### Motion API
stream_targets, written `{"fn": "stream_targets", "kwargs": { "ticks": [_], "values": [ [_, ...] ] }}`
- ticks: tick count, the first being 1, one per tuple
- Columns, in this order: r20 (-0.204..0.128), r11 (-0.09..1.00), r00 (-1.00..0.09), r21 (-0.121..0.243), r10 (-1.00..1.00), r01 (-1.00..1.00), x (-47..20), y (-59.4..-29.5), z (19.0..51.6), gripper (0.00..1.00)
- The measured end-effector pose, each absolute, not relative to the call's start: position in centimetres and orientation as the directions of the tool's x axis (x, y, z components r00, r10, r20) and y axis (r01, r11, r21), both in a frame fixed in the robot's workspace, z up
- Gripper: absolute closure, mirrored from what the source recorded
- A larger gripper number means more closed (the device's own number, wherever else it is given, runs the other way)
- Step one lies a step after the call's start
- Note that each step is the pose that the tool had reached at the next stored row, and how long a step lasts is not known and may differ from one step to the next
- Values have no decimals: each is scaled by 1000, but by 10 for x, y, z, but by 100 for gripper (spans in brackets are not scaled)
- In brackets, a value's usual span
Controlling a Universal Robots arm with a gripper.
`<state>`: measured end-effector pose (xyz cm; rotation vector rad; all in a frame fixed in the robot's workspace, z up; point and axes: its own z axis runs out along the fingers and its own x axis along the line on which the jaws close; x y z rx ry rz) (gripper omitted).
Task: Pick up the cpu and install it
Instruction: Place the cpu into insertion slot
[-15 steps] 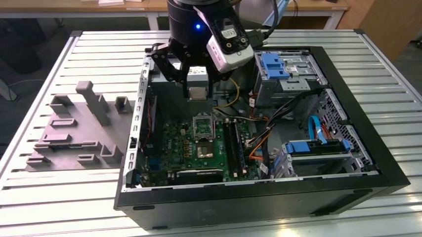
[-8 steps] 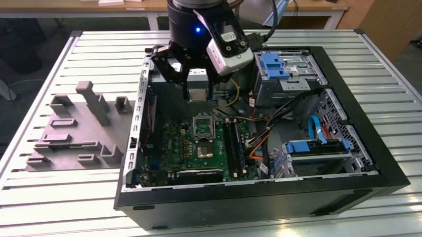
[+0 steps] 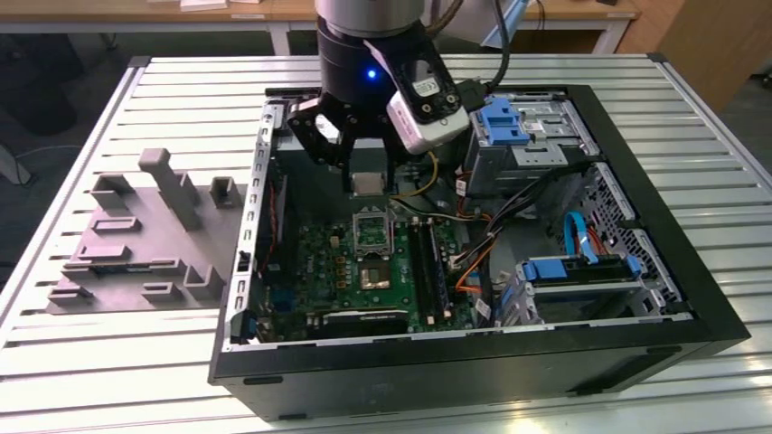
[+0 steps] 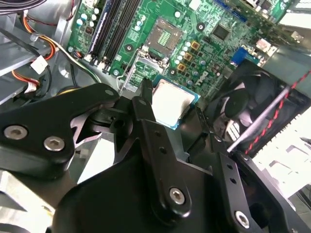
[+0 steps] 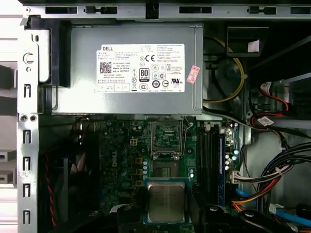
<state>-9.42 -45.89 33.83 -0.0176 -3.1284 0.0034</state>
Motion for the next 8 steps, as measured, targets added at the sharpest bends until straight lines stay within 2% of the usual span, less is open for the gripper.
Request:
{"fn": "stream_targets", "kwargs": {
  "ticks": [8],
  "values": [
    [13, 1000, -1000, -2, -6, -6, -93, -463, 324, 53]
  ]
}}
